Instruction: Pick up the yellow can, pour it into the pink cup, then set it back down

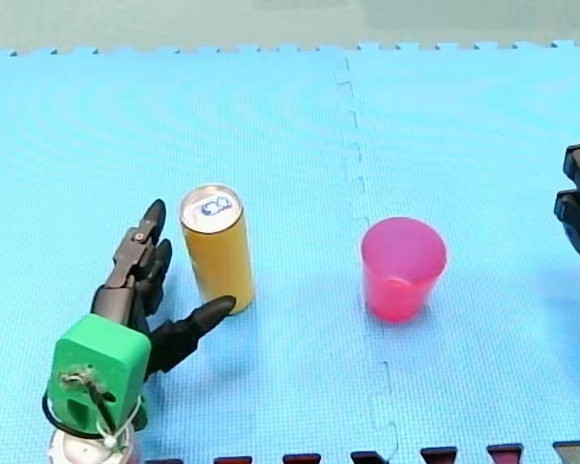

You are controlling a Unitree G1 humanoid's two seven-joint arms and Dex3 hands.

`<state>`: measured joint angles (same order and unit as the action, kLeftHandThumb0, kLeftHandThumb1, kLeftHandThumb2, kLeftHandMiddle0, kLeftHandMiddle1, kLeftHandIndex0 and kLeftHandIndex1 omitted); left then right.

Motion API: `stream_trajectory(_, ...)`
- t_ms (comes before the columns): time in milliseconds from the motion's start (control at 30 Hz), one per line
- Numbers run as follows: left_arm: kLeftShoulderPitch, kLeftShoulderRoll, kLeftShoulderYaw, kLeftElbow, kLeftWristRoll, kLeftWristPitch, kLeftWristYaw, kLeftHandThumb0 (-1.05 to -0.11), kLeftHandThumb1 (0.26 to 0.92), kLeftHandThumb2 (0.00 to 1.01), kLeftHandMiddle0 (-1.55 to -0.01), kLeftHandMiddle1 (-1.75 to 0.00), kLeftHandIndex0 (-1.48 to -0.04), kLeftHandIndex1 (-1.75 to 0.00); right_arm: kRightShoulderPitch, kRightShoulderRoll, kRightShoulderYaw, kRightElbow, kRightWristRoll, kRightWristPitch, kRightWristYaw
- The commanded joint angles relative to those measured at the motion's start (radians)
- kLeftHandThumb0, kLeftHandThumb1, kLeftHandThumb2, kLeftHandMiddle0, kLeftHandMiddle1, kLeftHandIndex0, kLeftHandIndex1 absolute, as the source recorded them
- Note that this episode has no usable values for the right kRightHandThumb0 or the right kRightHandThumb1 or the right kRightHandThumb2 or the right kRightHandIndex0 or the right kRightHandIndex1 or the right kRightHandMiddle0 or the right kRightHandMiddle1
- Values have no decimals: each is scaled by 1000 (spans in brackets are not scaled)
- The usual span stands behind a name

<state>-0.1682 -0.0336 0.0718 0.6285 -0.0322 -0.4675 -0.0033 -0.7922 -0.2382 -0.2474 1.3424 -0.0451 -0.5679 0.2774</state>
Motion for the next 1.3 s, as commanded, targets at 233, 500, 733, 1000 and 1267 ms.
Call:
stream_trajectory(233, -6, -11, 16, -1, -40, 8, -23, -822, 589, 0, -210, -2, -118, 0, -4, -6, 1, 2, -4, -1, -7)
stream_trajectory(500, -13, -11, 24, 21, -51, -7, -40, -735, 565, 1, -217, -4, -99, 0, -1, -1, -5, 3, 1, -1, -6)
stream_trajectory(733, -16, -9, 30, 35, -57, -21, -58, -697, 565, 1, -224, -5, -89, 0, -2, -2, -12, 3, 6, 9, 2)
stream_trajectory(1000, -19, -15, 24, 38, -20, -29, -18, -682, 575, 4, -272, -20, -95, -3, -2, -1, -18, 2, 10, 12, 11)
stream_trajectory(1267, -64, -11, 4, 89, 52, -74, 55, -813, 623, 10, -285, -10, -107, -4, 2, 2, -17, 2, 7, 11, 8)
